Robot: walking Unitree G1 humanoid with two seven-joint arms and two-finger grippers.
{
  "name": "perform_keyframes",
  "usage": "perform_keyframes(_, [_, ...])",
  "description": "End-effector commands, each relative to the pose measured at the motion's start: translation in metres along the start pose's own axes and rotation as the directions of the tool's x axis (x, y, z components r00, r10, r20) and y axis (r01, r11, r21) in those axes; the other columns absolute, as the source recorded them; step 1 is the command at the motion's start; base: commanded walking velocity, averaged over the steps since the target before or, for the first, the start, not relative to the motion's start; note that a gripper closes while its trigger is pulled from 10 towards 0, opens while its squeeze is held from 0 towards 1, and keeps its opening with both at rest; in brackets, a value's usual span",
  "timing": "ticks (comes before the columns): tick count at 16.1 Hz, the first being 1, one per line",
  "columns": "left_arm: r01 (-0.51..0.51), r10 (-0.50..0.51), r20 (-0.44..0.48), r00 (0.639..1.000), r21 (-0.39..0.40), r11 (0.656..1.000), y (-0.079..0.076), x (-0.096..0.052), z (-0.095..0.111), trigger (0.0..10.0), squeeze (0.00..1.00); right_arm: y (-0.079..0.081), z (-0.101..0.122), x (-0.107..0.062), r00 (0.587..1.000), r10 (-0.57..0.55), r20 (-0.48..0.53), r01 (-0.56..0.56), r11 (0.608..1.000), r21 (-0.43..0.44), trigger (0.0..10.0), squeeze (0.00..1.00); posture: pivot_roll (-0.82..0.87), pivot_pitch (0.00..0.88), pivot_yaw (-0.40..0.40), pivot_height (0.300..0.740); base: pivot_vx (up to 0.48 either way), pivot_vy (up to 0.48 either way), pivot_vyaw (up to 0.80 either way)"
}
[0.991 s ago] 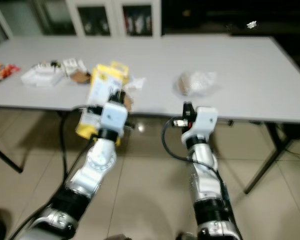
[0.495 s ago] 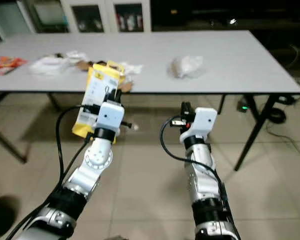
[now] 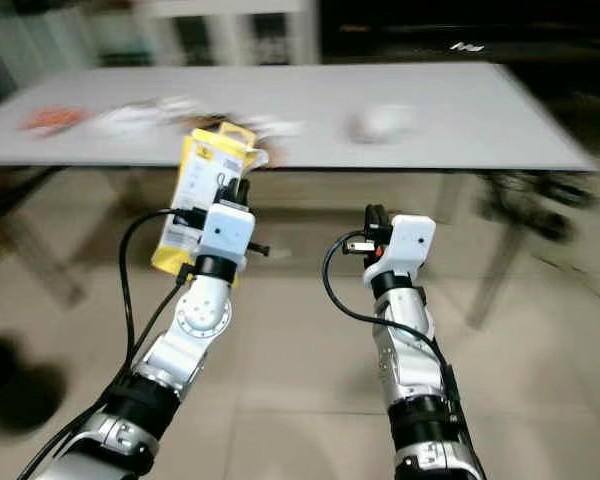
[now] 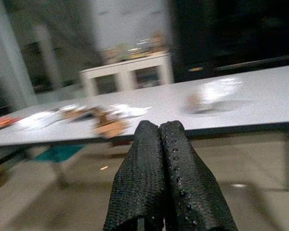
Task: Picking trash to rubbish bin
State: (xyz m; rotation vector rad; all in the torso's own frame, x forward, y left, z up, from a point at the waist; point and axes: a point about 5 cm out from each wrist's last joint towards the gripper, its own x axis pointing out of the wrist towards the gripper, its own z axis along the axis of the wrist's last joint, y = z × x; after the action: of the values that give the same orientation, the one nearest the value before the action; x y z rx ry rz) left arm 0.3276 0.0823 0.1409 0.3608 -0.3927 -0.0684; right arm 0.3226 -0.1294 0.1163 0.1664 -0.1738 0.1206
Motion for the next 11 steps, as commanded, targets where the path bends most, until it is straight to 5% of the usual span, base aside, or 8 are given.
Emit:
perform_keyframes(1, [-0.017, 0.017, -0.008, 1.000, 0.012, 1.000, 0.0054, 0.0011, -0.0020, 10.0, 0.00, 0.0055, 0.0000, 0.0022, 1.000, 0.021, -0.005, -0.021, 1.000, -0.017, 10.0, 0.00, -0.04, 0.001, 0.071, 0.740, 0.000, 0.000, 0.80])
perform_keyframes(11, [-0.008, 0.008, -0.003, 1.000, 0.004, 1.000, 0.0042, 0.0004, -0.0014, 10.0, 0.00, 0.0052, -0.0020, 0.0015, 1.000, 0.018, -0.018, -0.019, 1.000, -0.024, 10.0, 0.00, -0.04, 0.010, 0.070, 0.740, 0.000, 0.000, 0.80])
